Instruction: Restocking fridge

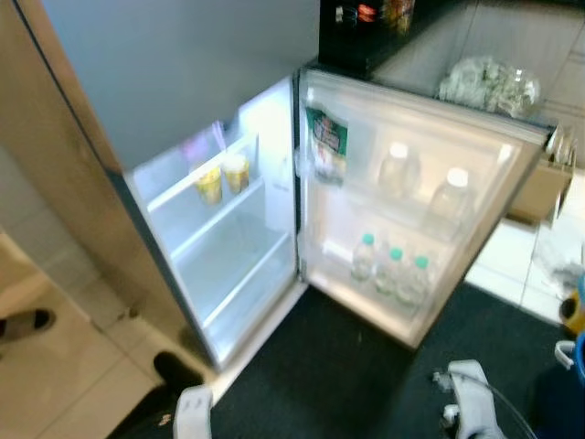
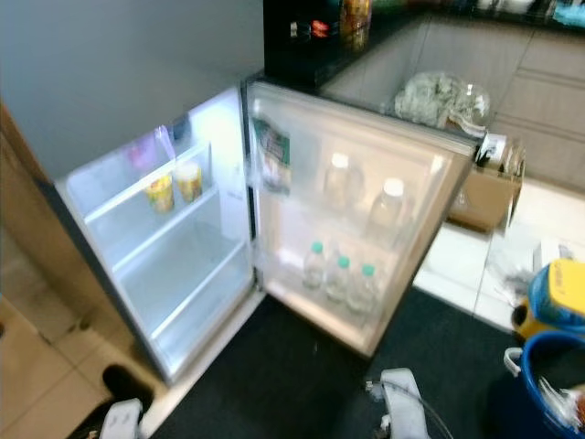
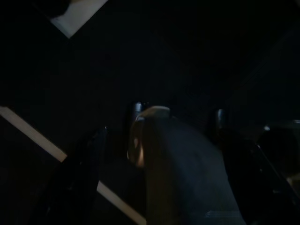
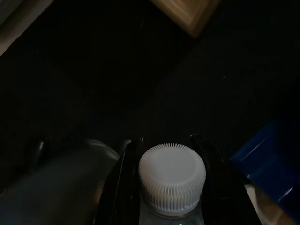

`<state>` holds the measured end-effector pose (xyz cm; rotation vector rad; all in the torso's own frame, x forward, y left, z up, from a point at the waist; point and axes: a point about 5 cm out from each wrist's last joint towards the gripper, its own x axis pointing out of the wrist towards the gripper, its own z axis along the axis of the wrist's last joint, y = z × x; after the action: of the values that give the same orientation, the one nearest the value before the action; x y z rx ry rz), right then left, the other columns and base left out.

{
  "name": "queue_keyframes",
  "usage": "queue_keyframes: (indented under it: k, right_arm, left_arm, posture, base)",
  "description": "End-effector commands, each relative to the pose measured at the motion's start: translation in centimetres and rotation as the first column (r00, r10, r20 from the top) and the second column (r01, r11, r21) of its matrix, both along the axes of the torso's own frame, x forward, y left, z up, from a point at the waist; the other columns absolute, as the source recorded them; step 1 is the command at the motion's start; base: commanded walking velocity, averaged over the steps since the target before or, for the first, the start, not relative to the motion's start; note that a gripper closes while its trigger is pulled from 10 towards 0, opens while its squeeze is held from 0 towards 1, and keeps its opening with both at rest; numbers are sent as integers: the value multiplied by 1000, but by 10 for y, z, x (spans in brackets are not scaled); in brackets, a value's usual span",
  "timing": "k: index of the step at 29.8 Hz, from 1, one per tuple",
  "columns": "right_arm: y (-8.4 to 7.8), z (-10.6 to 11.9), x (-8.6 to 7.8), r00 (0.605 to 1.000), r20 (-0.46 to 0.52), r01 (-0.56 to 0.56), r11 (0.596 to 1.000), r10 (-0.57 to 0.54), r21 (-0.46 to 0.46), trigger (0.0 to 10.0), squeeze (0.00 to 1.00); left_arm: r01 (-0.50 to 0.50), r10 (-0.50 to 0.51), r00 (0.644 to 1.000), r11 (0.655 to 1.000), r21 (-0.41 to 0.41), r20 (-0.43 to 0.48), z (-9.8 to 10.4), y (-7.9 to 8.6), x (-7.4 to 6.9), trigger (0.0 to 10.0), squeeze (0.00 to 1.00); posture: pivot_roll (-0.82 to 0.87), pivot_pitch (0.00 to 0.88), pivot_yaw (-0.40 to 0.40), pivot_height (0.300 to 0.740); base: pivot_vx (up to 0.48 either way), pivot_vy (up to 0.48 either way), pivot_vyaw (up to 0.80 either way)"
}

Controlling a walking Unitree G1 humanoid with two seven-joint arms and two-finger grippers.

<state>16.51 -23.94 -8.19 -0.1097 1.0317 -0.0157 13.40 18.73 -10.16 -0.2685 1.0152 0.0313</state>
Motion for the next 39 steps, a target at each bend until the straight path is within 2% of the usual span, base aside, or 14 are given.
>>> queue_keyframes:
  k: [1,8,10,14,20,27,39]
  right_arm:
    - [-2,1,0,1000,0,2,1000,-2,-7,10000,0]
    - [2,3,8,1000,21,-22,1000,22,-2,10000,0]
    - [9,6,17,997,45,-67,998,67,10,10000,0]
    - [15,8,22,993,56,-108,994,108,14,10000,0]
    - [15,4,16,992,30,-123,992,123,10,10000,0]
    - [13,1,7,991,4,-131,991,131,7,10000,0]
    - [13,2,11,991,18,-134,991,134,14,10000,0]
  left_arm:
    - [-8,8,1000,1000,11,-6,0,2,-1,10000,0]
    - [-15,15,1000,1000,14,-5,0,5,-1,10000,0]
    - [-14,14,1000,1000,4,0,1,5,1,10000,0]
    - [-9,9,1000,1000,-2,5,1,5,2,10000,0]
    - [-2,2,1000,1000,-5,5,1,5,1,10000,0]
    - [7,-7,1000,1000,-5,-1,1,5,-1,10000,0]
    - [15,-15,1000,1000,-11,2,1,3,0,10000,0]
  posture:
    - [-39,0,6,740]
    - [-38,0,8,740]
    - [-38,0,11,740]
    - [-38,0,11,740]
    - [-33,0,15,740]
    - [-31,0,12,740]
    - [-38,0,17,740]
  base:
    - [0,0,0]
    - [0,0,0]
    - [0,0,0]
    - [0,0,0]
    - [0,0,0]
    - [272,0,0]
    - [302,0,0]
